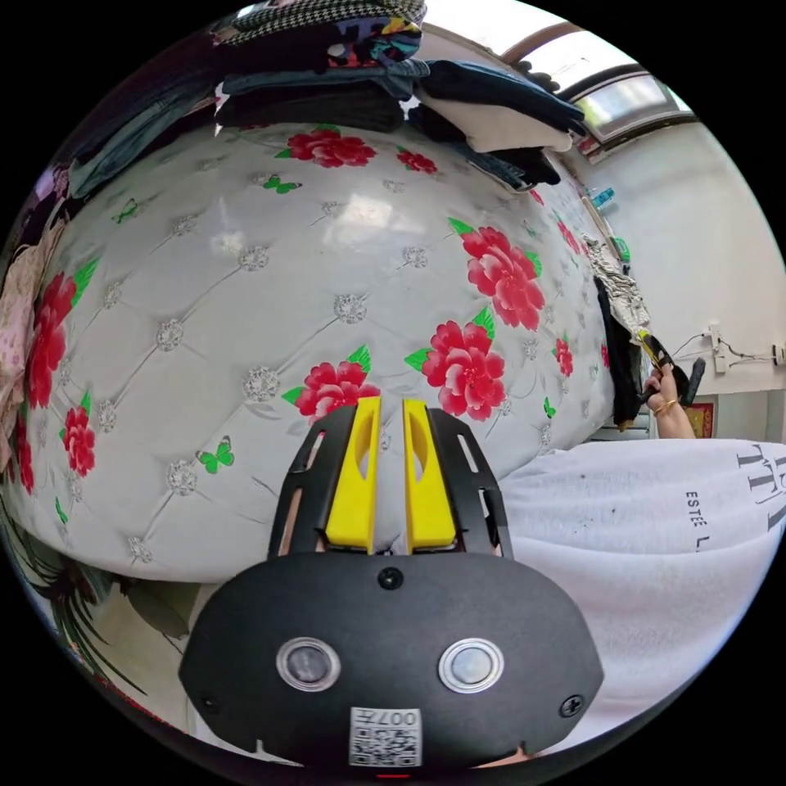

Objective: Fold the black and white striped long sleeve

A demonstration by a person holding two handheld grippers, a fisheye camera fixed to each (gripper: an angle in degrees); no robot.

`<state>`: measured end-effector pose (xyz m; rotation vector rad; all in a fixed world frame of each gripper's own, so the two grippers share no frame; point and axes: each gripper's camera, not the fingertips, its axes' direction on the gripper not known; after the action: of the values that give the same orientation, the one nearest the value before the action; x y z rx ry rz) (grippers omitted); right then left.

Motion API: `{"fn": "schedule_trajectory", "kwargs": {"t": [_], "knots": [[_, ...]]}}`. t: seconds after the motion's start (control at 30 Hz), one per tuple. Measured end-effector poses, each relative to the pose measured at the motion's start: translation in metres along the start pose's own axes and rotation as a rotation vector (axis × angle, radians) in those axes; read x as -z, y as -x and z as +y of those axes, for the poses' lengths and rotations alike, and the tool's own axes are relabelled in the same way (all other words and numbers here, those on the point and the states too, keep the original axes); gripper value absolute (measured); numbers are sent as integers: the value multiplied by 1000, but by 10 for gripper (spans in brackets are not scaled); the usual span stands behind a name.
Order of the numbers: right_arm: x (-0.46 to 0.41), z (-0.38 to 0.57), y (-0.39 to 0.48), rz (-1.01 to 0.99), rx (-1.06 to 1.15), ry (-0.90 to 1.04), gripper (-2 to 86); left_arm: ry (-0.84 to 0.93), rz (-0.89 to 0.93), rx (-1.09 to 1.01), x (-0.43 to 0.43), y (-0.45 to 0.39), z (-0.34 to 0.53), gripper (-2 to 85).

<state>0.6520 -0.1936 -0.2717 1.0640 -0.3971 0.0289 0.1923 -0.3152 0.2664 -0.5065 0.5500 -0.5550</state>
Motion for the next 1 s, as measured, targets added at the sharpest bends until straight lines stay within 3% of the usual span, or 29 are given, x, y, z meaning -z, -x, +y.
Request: {"fn": "schedule_trajectory", "kwargs": {"t": [0.17, 0.23, 0.33, 0.43, 0.6, 0.8, 1.0], "knots": [[-27, 67, 193, -401, 312, 175, -1, -84, 83, -122, 19, 22, 7, 59], [-42, 123, 297, -653, 478, 322, 1, -131, 112, -161, 31, 39, 23, 67], [-47, 195, 408, -856, 691, 451, 9, -161, 110, -169, 42, 68, 52, 72], [-30, 236, 469, -748, 980, 472, 26, -177, 89, -122, 53, 105, 83, 71], [-14, 257, 500, -578, 1043, 366, 55, -224, 111, 6, 66, 166, 131, 73], [-36, 313, 577, -640, 1215, 506, 68, -274, 150, 30, 81, 194, 158, 75], [-96, 398, 632, -420, 1536, 765, 38, -306, 67, 16, 97, 203, 204, 79]]}}
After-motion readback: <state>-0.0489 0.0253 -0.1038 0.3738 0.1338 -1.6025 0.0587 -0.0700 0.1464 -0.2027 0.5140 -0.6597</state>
